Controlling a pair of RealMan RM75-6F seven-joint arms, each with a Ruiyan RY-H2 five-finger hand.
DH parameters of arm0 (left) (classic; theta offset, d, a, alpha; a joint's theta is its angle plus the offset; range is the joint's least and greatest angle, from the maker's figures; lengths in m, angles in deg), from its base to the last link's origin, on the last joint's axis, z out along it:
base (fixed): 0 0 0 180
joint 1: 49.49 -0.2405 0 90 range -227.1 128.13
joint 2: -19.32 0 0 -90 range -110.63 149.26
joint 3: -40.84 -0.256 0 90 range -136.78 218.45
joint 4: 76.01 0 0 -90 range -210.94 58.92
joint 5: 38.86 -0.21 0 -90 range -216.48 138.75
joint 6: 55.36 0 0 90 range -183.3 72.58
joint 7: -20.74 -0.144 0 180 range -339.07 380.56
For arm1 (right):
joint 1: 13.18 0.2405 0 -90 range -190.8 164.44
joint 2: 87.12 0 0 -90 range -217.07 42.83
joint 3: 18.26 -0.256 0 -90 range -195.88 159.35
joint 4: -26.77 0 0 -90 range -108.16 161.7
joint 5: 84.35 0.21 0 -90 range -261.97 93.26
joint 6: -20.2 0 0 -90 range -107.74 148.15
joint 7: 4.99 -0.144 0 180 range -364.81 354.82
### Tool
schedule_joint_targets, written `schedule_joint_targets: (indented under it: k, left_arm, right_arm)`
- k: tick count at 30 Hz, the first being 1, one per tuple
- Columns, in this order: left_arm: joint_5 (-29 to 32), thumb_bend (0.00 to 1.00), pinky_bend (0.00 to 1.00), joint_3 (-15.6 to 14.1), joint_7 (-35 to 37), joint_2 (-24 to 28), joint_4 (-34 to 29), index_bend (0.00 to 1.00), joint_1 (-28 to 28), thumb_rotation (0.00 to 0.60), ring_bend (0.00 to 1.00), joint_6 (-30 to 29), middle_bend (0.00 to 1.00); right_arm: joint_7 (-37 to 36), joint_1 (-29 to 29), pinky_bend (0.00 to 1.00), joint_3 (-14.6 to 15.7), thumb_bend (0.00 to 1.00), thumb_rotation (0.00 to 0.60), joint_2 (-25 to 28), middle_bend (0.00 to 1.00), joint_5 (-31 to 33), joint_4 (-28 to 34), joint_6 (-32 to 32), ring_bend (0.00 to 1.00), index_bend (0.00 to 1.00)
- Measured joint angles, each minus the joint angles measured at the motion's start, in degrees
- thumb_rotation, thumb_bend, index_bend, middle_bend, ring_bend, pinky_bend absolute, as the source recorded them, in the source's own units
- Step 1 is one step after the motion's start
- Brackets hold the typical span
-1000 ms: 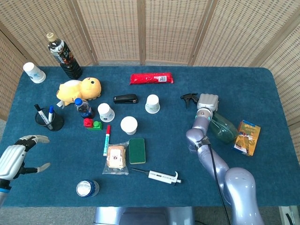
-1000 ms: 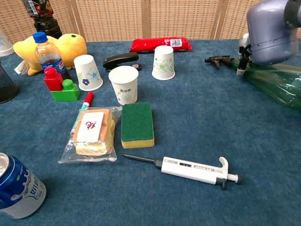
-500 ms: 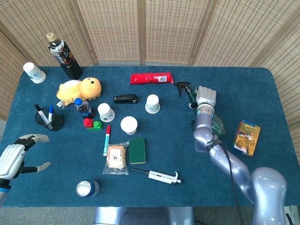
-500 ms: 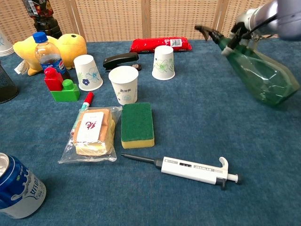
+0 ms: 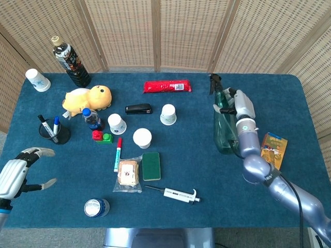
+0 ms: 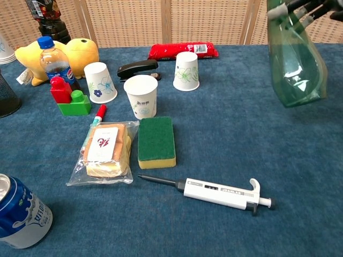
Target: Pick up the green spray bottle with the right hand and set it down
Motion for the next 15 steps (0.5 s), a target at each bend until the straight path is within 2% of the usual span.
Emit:
schedule_joint_targets:
  k: [9,15]
  left_arm:
    - [-0.79,0.18,0.21,-0.11,-0.94,0.82,-0.55,0.33,-0.46,0.6,0.27,-1.12,0.34]
    - [-1.18,0.18,0.21,-0.44,-1.71,1.16,-0.74,0.33,-0.6,0.6,0.27,-1.13,0.34]
  right_arm:
    - [-22.5,-7.07,0.61,-1.39,0.35,0.6,1.67,0.54,-13.18,8.01,1.11,0.52,0.58]
    - [-35.63,-11.14,0.6,-0.46,0.34,0.6,1.29,0.53,-24.52,11.78,2.87,0.51,0.58]
